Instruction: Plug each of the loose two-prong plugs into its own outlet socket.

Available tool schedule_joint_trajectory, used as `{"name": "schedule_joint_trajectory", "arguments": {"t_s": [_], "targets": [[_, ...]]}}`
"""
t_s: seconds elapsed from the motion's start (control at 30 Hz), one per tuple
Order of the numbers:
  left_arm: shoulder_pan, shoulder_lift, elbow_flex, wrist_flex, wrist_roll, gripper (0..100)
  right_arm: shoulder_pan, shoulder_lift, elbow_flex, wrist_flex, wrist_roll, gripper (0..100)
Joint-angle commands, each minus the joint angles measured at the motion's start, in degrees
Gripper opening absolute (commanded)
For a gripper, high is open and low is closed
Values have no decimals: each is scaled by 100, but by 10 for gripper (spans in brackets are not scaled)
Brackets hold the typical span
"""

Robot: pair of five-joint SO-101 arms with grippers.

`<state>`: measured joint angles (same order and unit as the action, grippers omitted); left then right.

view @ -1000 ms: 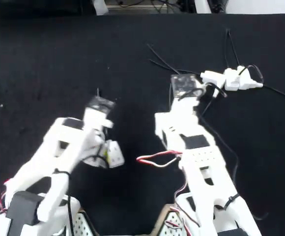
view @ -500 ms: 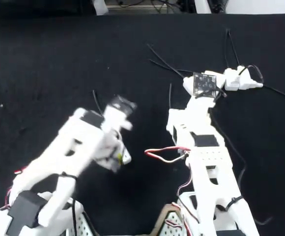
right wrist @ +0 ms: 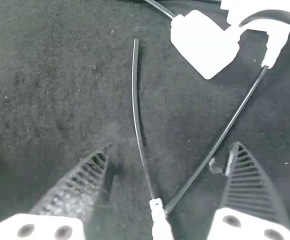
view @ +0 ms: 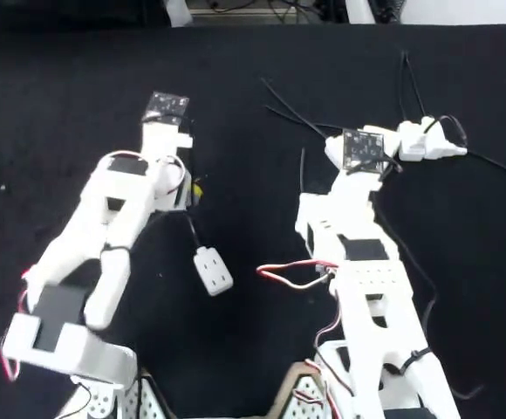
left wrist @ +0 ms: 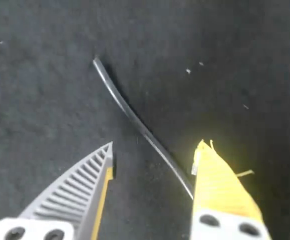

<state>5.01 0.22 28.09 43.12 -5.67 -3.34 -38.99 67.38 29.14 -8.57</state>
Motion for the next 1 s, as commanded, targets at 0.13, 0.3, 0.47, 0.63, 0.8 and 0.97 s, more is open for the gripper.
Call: {"name": "schedule_joint_trajectory", "arguments": {"t_s": [0.13,0.3,0.47,0.63,0.8,0.97], "targets": [[-409,712,-488,501,35,256,-334,-189,-224,-114,-18,319],[-919,756,-365,1143,-360,256,-343,-189,-224,-114,-18,319],[-1367,220,-295,1705,-413,256,-343,-189,-224,-114,-18,319],[-1385,-756,224,2514,-756,256,-343,-189,-215,-114,-18,319],[-1174,-2189,1200,2875,-1407,256,-343,-189,-224,-114,-18,319],[-268,-3587,2580,2857,-2127,256,-308,-189,-224,-114,-18,319]]}}
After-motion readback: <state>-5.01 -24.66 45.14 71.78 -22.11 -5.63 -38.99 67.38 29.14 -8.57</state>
